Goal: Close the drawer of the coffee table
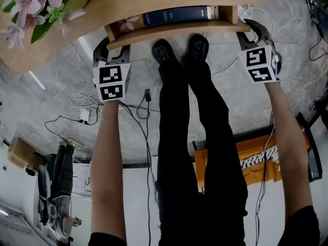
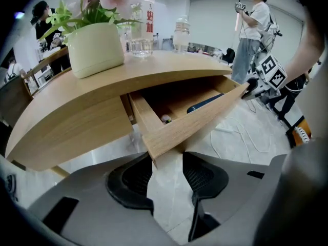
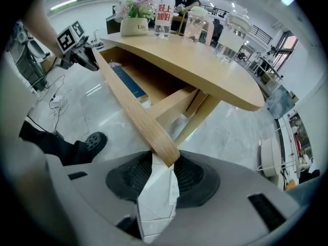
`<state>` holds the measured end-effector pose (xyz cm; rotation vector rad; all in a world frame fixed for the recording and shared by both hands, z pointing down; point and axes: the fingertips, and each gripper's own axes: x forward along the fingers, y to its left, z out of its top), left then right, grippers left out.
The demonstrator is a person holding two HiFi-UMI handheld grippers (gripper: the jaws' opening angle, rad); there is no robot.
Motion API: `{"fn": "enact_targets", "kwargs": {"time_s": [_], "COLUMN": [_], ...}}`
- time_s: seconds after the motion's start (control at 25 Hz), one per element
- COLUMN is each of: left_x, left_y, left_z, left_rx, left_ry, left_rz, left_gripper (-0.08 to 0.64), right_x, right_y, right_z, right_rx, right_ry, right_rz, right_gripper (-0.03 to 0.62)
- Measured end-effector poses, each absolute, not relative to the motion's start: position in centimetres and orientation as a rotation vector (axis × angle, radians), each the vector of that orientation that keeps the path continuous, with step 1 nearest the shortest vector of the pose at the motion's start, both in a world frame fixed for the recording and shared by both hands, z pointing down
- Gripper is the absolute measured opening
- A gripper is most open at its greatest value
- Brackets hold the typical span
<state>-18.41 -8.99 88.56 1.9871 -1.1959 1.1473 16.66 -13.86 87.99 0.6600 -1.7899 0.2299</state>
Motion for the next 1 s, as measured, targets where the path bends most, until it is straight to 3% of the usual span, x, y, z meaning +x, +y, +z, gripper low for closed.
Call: {"fn": "enact_targets", "kwargs": {"time_s": [1.0], "left_x": [-19.8], "left_y": [-16.9], "left_z": [88.0], "left_rx": [1.906], "left_ry": [-1.467], "left_rz": [0.959], "left_gripper": [0.176], "right_x": [15.9], "right_y": [-23.0], "right_z": [87.7], "right_rx": [0.830], "right_ry": [-1.815], "right_rz": [0.159], "right_gripper": [0.135]}}
